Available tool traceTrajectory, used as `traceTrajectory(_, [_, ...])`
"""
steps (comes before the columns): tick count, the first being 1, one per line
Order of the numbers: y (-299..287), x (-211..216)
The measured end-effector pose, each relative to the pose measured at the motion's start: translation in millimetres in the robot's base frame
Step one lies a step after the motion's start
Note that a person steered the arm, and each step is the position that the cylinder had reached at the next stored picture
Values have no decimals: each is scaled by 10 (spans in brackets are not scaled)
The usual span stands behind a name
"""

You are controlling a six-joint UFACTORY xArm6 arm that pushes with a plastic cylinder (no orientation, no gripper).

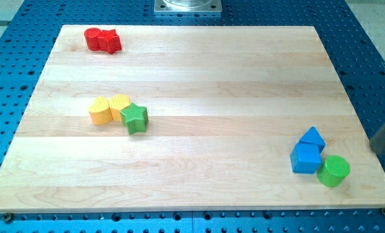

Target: Move the green circle diagonal to theblue cube

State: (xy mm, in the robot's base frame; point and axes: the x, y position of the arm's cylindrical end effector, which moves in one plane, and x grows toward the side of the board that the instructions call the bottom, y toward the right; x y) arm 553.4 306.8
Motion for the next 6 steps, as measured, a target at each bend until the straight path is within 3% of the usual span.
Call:
traceTrajectory(1, [-512,255])
traceTrajectory(2, [-1195,257])
traceTrajectory(3, [-1490,288])
traceTrajectory(4, [-844,231])
traceTrajectory(5, [-974,636])
traceTrajectory(6, [-1011,642])
